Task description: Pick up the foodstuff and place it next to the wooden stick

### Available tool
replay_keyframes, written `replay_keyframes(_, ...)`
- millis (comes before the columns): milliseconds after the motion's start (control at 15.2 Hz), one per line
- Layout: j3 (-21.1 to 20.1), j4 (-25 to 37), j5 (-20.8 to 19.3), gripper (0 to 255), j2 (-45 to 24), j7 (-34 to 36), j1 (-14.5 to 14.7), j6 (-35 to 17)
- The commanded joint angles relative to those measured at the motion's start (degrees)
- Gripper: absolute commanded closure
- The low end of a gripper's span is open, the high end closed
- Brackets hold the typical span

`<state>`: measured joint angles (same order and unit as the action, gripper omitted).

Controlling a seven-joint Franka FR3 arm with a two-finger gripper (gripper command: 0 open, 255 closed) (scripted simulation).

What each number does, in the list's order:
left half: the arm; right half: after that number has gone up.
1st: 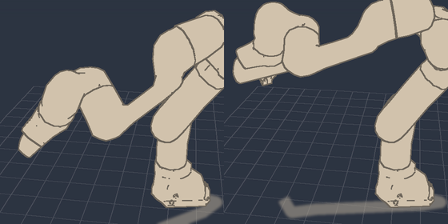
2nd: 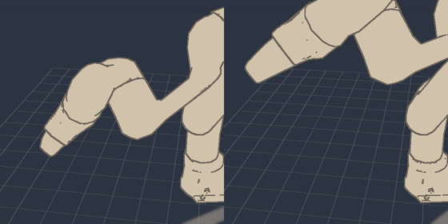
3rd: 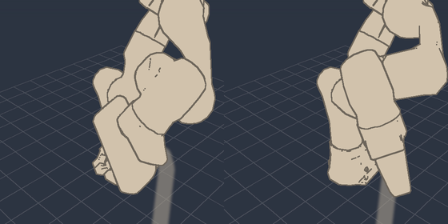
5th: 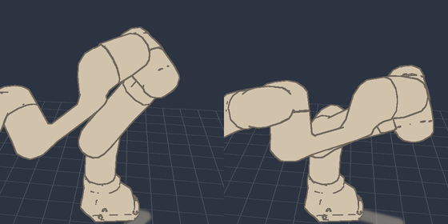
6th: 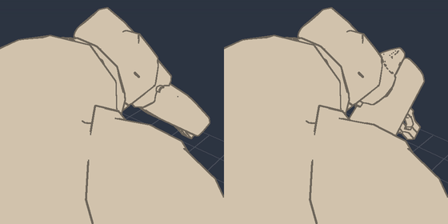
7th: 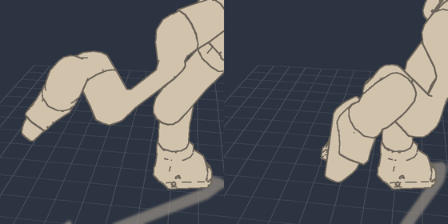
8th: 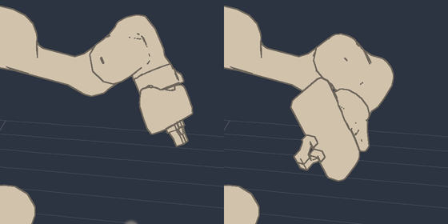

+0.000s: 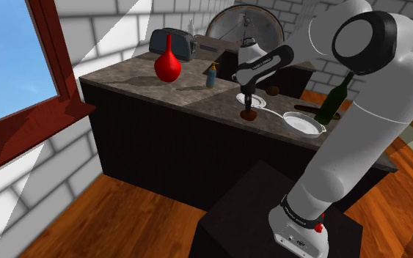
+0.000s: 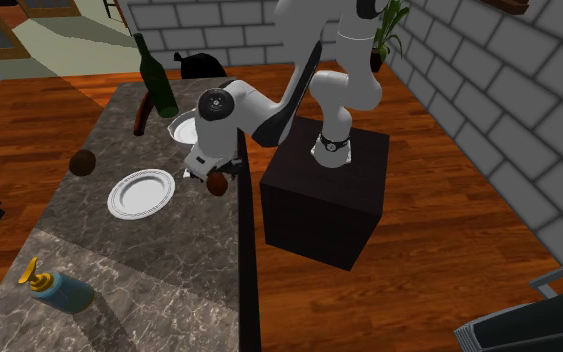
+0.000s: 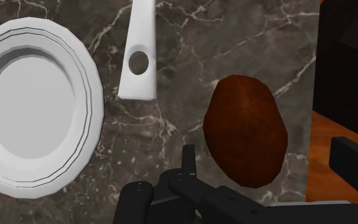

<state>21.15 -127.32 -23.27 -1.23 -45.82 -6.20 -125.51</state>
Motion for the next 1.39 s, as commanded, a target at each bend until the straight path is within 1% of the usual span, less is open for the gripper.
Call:
replay_keyframes(0, 0.23, -0.49, -0.12, 0, -1.08, -0.04, -0.25, -1.66)
replay_keyframes(264, 0.67, -1.49, -0.25, 0, -2.73, -0.05, -0.78, -4.45)
replay_keyframes(792, 0.66, -1.48, -0.25, 0, -2.73, -0.05, -0.77, -4.44)
replay_keyframes(858, 0.66, -1.48, -0.25, 255, -2.73, -0.05, -0.77, -4.44)
replay_keyframes(1320, 0.66, -1.48, -0.25, 255, -2.73, -0.05, -0.78, -4.44)
